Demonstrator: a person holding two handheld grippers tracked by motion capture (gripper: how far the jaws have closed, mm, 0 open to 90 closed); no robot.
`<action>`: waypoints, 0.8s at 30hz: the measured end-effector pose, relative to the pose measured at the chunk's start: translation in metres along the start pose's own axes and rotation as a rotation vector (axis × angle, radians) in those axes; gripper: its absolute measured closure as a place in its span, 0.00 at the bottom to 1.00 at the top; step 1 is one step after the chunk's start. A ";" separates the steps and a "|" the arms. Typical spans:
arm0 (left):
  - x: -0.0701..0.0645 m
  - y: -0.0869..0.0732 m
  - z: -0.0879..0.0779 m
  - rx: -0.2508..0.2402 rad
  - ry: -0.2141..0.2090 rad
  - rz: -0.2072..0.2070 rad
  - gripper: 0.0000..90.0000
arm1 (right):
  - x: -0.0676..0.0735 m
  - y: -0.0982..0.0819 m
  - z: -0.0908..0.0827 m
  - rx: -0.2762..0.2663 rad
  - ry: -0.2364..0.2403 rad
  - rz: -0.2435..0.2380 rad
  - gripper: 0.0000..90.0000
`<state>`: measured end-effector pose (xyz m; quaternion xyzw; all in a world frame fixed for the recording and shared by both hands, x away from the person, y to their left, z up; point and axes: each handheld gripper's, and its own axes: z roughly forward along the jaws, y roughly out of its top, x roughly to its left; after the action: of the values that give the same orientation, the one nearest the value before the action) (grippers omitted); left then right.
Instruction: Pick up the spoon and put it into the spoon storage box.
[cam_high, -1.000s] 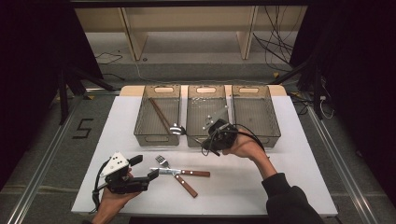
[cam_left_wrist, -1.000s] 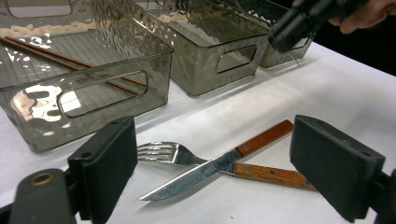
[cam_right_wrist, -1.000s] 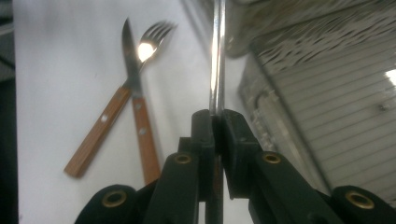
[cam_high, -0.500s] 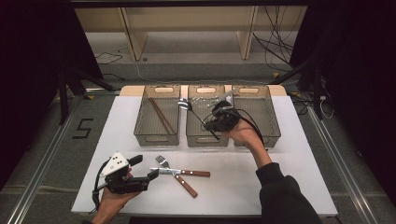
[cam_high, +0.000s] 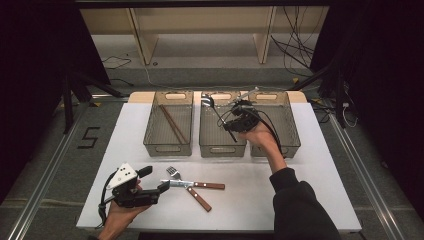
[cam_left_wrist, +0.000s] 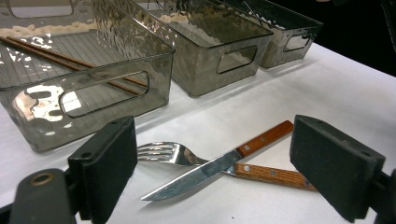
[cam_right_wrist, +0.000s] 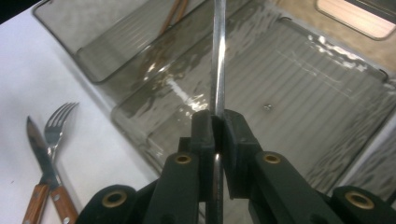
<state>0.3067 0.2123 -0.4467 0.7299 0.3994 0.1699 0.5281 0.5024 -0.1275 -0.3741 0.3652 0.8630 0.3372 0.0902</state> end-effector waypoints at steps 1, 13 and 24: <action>0.000 0.000 0.000 0.000 0.000 0.000 0.16 | -0.001 0.000 0.000 0.000 -0.005 0.007 0.94; 0.000 0.000 0.000 -0.003 0.000 -0.004 0.16 | -0.011 -0.001 0.010 0.019 -0.036 0.080 0.94; 0.000 0.000 0.000 -0.005 0.000 -0.005 0.16 | -0.012 -0.001 0.020 0.037 -0.048 0.107 0.94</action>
<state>0.3067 0.2123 -0.4466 0.7277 0.4008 0.1697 0.5301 0.5184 -0.1260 -0.3912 0.4205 0.8458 0.3168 0.0858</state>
